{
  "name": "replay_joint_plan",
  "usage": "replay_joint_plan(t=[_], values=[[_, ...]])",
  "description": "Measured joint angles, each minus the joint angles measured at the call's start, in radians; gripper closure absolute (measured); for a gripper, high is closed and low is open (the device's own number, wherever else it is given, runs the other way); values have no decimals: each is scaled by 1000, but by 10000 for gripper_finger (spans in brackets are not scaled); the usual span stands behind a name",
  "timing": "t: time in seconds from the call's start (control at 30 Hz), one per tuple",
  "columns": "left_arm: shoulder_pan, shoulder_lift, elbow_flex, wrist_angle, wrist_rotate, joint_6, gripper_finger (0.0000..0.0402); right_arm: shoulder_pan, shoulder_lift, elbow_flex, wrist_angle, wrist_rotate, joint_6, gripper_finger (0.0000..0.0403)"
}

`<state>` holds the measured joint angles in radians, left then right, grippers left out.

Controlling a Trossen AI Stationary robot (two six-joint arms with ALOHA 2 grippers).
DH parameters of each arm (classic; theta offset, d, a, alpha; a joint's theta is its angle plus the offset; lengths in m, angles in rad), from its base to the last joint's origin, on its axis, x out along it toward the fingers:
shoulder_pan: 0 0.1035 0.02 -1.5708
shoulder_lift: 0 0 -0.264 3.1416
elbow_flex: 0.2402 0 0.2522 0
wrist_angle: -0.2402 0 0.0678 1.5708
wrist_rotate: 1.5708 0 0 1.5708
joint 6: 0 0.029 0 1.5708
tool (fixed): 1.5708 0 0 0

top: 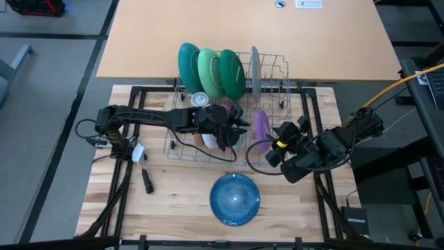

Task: Sort dishes
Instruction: Adjust the plates in the dish rack

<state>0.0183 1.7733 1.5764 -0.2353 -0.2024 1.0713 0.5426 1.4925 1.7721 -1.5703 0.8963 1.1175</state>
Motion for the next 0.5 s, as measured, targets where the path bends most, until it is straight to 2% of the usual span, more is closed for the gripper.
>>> replay_joint_plan(t=[0.27, 0.5], values=[[-23, 88, 0, 95, 5, 167, 276, 0, 0, 0, -1, 0, 0, 259], [-39, 154, -1, 153, -19, 231, 276, 0, 0, 0, -1, 0, 0, 259]])
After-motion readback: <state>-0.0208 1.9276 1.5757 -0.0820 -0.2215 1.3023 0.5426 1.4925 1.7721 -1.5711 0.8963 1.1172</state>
